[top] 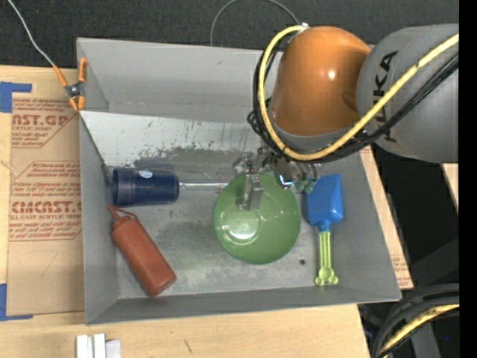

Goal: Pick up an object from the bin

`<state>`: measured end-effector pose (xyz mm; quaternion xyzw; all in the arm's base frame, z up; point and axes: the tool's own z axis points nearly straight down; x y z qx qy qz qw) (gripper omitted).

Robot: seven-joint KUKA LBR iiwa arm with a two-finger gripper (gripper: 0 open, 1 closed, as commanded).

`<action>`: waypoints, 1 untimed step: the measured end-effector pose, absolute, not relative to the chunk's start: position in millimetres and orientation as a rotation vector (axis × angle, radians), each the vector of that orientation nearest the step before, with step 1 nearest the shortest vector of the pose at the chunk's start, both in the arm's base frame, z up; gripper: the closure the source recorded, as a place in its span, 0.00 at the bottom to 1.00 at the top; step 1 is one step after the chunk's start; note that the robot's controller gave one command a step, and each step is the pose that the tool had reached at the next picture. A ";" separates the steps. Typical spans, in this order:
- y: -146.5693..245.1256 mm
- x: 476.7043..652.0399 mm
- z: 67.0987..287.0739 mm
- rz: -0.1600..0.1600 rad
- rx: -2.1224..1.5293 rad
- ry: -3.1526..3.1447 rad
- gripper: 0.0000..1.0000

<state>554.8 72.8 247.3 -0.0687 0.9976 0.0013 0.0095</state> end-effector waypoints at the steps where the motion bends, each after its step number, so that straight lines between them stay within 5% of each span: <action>1: 80.9 536.7 281.1 0.005 -0.139 3.132 0.00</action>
Offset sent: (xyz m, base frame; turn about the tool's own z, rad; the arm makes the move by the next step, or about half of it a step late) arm 0.0000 0.0000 0.0000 0.0000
